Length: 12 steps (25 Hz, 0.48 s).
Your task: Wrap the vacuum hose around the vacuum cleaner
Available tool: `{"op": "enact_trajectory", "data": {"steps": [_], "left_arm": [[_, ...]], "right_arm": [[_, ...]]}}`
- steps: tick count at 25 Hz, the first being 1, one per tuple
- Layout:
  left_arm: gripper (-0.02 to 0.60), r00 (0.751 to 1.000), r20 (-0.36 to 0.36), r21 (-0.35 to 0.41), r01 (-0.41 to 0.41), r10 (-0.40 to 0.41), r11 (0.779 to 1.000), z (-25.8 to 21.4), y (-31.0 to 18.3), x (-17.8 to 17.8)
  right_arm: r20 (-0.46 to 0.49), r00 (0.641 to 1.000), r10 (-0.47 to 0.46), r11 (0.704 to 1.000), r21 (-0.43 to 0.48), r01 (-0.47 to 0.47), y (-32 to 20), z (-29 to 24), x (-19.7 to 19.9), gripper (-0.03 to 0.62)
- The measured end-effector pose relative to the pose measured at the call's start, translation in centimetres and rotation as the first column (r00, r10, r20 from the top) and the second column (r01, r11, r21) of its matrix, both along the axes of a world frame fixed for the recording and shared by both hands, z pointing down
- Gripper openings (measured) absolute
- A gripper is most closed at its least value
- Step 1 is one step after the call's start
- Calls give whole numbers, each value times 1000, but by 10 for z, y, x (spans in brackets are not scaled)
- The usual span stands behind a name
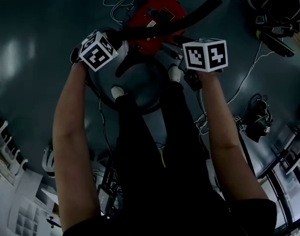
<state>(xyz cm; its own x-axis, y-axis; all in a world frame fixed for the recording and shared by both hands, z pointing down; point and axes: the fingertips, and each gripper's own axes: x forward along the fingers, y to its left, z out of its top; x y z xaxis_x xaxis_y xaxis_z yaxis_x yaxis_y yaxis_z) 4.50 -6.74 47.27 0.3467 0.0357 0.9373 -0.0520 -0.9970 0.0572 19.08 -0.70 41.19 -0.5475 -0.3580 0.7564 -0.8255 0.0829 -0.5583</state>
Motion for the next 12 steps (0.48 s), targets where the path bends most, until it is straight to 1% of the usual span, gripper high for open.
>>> {"op": "enact_trajectory", "data": {"steps": [4,8,12], "left_arm": [[172,1000,12,-16,-28,28,999,8,4,35],[172,999,24,-30,-23,24,999,16,6,71],[172,999,47,-35,-24,26,999,21,9,103]], "right_arm": [[29,1000,0,999,43,-1,-3,-3,24,237],[46,999,12,998,64,-15,-7,0,52,225],[55,998,-16,996,84,11,-10,0,71,221]]}}
